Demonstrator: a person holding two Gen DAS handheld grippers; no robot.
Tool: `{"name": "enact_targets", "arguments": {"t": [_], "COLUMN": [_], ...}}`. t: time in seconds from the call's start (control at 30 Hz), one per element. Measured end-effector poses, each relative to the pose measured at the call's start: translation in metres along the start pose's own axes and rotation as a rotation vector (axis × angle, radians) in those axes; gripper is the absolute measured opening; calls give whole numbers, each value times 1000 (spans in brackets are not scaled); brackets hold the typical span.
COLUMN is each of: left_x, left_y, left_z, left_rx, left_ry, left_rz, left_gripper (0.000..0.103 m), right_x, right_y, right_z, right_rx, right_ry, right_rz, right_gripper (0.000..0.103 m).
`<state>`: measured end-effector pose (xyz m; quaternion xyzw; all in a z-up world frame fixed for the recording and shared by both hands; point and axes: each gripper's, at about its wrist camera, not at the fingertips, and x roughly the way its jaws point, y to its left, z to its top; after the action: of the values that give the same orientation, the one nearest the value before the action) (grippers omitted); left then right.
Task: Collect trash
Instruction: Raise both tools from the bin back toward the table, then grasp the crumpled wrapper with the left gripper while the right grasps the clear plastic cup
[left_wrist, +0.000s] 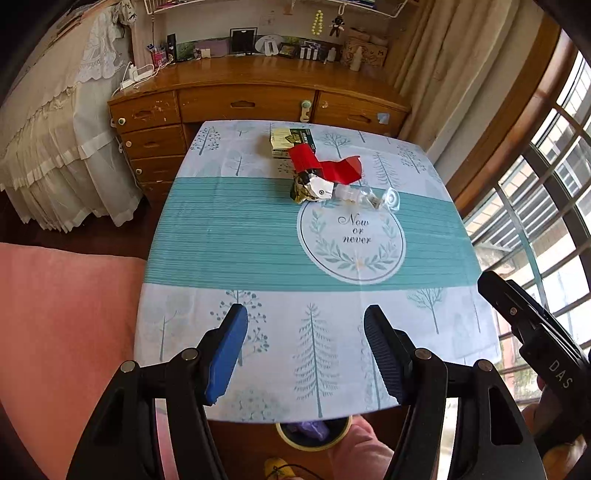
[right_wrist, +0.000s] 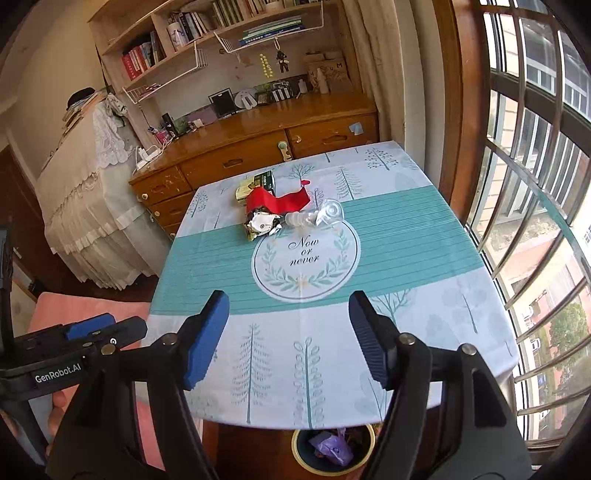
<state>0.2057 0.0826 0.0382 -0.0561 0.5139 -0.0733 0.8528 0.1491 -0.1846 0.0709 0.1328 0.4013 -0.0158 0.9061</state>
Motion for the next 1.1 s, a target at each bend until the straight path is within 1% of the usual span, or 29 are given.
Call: {"name": "enact_targets", "arguments": {"t": [0.13,0.2,0.3,0.4,0.53,0.67,0.8,0.87,0.9,0.93,0.97,1.0,1.03,1.1], "left_x": [54,85,126,159,194,219,234,243,246,252,256,261,267,277], "left_y": [-6,-12,-20,-25,-33,-36,-36,-35,-33,-32,-30,-30,-30,-30], "left_z": [53,78,106,125,142,157,167,173,174,177,178,180,182,187], "left_rx": [-62,-91,-133,-177,-195,-206,-208,-212,-215,-217,-219,-217,-215,-213], "left_ry": [28,48,75,97,121,144,150,160,169,178,185,194,204,227], "left_rz": [38,49,80,95,120,131,143,142,139,136,133,128,124,107], "left_gripper": [67,67,67,67,67,67,67,67,67,67,67,67,67,67], "right_x": [81,124,188,247,305,339,363,374,377,381,383,385,387,388], "right_y": [-25,-42,-63,-77,-85,-90,-101,-109,-113,-117,-119,-121,-123,-127], "right_z": [46,65,85,95,99,104,108,110,111,113,115,117,118,119], "right_rx": [48,84,139,166,196,198,187,188,186,177,164,151,142,139], "right_ry": [55,104,175,245,307,333,378,398,403,405,401,404,412,418], "right_rz": [24,16,29,29,24,44,21,24,31,37,41,50,57,76], "right_gripper": [68,69,70,70,70,70,70,70,67,58,52,40,38,38]}}
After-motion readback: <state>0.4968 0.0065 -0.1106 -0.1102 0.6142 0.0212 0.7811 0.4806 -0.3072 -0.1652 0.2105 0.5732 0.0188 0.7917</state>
